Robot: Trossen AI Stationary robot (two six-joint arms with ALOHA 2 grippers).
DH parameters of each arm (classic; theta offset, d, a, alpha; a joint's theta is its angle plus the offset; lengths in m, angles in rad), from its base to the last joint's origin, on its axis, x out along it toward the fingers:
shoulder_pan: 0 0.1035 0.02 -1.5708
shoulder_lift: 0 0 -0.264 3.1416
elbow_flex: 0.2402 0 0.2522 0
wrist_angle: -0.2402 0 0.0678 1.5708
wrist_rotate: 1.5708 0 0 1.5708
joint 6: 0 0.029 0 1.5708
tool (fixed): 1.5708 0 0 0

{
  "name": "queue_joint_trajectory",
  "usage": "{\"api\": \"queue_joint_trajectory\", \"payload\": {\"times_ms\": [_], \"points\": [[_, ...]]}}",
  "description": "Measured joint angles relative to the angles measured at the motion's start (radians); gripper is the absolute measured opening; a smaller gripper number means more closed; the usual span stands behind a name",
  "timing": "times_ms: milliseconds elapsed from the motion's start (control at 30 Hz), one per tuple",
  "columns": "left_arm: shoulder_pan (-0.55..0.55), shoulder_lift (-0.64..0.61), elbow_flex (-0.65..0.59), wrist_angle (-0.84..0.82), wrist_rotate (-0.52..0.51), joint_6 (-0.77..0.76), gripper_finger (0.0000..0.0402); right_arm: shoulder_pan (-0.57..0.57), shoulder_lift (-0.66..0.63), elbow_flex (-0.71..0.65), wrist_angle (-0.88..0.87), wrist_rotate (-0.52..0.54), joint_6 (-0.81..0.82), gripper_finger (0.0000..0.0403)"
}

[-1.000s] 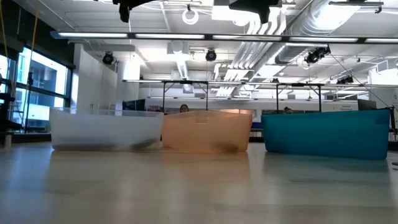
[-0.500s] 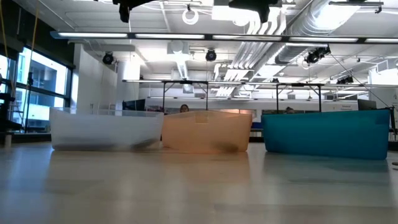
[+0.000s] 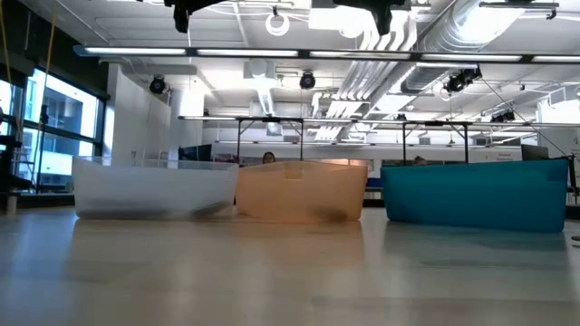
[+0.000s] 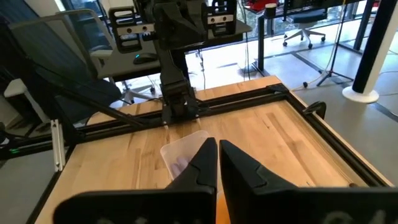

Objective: Sort silverware by color (type)
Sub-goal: Put the gold spoon into the blue bin

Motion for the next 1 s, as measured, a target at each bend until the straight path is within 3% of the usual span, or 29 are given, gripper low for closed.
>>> {"api": "queue_joint_trajectory", "payload": {"times_ms": [567, 767, 1000], "points": [[0.000, 0.000, 0.000, 0.000, 0.000, 0.000, 0.0000, -0.011, 0.010, 0.000, 0.001, 0.017, 0.047, 0.0000], [0.000, 0.000, 0.000, 0.000, -0.044, 0.000, 0.0000, -0.110, 0.128, 0.002, -0.007, -0.013, 0.195, 0.0000], [0.000, 0.000, 0.000, 0.000, -0.051, 0.000, 0.0000, -0.248, 0.344, 0.127, -0.249, -0.068, 0.220, 0.0000]]}}
